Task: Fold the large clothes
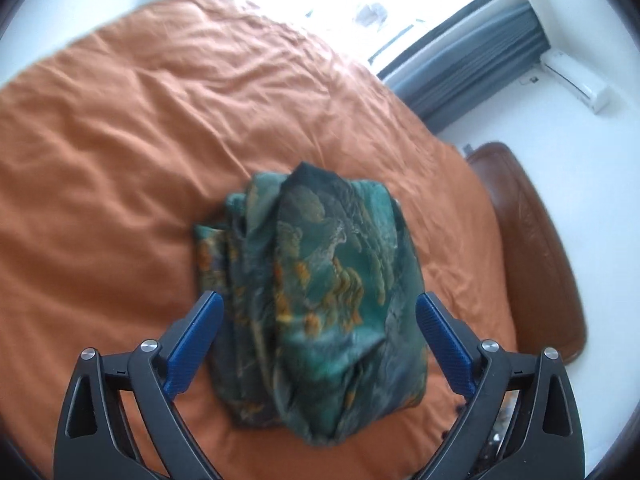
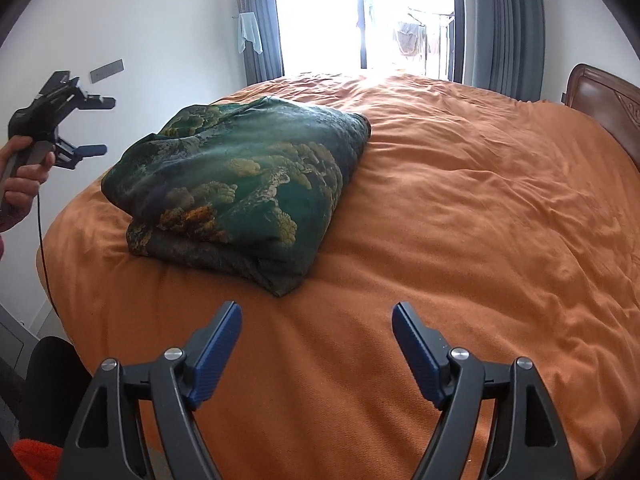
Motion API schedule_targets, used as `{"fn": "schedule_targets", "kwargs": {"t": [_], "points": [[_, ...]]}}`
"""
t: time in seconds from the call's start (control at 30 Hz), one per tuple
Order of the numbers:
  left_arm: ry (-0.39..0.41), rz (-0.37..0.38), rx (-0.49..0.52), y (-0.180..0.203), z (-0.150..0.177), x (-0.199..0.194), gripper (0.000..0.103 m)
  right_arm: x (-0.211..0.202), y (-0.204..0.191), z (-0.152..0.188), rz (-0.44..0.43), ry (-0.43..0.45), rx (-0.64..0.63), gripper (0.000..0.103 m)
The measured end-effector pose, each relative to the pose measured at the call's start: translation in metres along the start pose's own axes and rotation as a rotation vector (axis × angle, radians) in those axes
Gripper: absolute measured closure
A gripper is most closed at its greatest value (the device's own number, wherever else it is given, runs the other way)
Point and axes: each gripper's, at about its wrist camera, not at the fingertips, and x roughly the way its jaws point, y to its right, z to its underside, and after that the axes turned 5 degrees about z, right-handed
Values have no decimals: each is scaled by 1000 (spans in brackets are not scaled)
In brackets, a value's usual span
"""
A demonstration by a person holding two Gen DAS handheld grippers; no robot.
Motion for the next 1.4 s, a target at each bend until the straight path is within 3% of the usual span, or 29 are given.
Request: {"fn": "schedule_targets", "kwargs": {"t": [0.1,0.17,0.23,0.4,0.57,0.83,1.13,1.3,1.33,1.4], "points": [[-123,-20,-9,-11,2,50,6,0,-1,-10,-20,20,21,24],[-173,-141,34,-19,11,74,5,2,0,-19,-38,29,37,24],[-182,-197,64,-28,22,87,0,8,5,-33,-79,24,63,24],[-204,-184,34,-42,32,102,0,46,37,-70,-221,-28,191,24],[-231,-165,16,-46,34,111,0,99,63,-95,-299,-130,285,24],[-262,-132,1,-51,34,121,0,146,71,-82,-398,-246,412,24],[-274,-82,-10,-78,20,129,0,166,82,-87,-500,-306,446,23],[-283,-66,-23,-92,15,132,0,208,61,-94,-647,-368,430,21],[-282,-64,-28,-96,16,135,0,218,58,-95,-685,-381,456,15],[-279,-78,-32,-97,16,136,1,232,47,-98,-703,-405,463,13]]}}
